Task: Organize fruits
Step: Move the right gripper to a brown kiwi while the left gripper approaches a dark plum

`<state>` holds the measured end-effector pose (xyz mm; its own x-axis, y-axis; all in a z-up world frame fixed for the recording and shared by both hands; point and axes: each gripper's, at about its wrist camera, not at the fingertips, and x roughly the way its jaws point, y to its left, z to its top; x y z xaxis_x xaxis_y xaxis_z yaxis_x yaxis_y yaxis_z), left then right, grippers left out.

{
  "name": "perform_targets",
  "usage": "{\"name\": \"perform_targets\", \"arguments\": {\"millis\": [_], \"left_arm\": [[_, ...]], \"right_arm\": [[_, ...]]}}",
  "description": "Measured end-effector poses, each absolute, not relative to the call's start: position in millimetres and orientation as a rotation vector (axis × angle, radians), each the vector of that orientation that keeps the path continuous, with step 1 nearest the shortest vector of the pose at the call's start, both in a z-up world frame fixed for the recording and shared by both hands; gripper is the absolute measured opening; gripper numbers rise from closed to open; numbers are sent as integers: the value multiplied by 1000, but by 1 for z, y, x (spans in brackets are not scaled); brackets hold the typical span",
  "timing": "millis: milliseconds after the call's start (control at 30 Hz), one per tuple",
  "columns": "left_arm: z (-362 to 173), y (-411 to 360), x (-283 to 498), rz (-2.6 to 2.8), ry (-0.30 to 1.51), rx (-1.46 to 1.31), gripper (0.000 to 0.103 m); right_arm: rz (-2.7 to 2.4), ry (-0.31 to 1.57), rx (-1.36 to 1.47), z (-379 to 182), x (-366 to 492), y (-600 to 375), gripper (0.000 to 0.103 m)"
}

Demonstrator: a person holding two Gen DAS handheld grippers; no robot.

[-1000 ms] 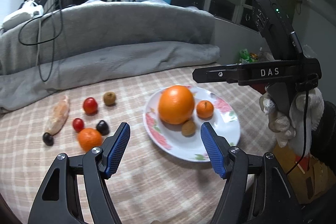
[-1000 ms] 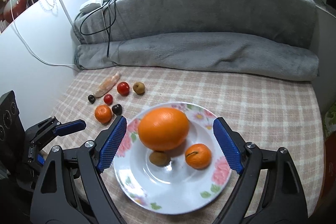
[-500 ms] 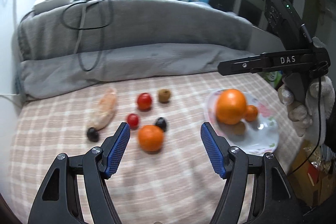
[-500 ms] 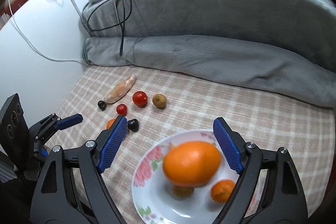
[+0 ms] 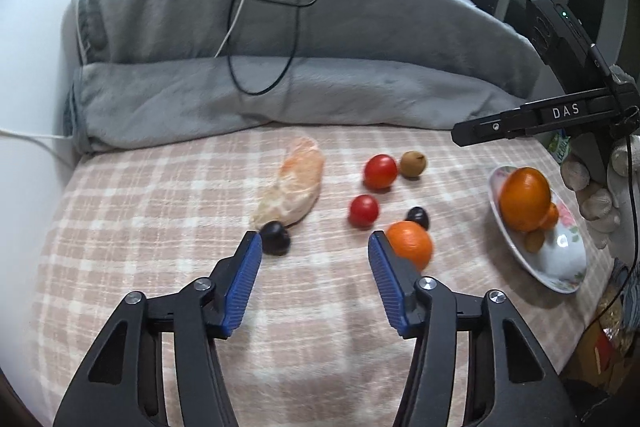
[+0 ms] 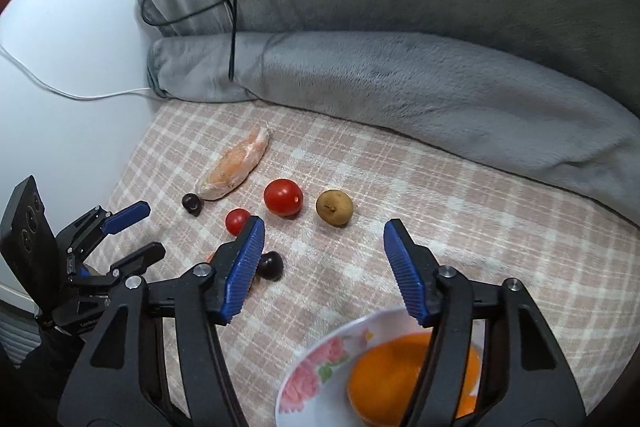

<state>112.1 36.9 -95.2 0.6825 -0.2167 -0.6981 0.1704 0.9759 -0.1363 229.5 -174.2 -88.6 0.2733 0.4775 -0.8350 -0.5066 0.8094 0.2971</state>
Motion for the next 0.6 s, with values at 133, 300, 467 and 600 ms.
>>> {"name": "perform_targets", "arguments": {"millis": [133, 300, 467, 600], "left_arm": [[-106, 45, 126, -215, 831, -100, 46], [-118, 49, 137, -214, 867, -118, 42], [-125, 48, 144, -213, 887, -122, 41], [-128, 49, 148, -206, 896, -115, 38]], "right_arm": [[655, 1158, -16, -98, 242, -166, 57], [634, 1212, -21, -110, 255, -156, 55], [610, 1240, -46, -118, 264, -149, 50], [605, 1253, -54, -122, 269, -145, 46]]}}
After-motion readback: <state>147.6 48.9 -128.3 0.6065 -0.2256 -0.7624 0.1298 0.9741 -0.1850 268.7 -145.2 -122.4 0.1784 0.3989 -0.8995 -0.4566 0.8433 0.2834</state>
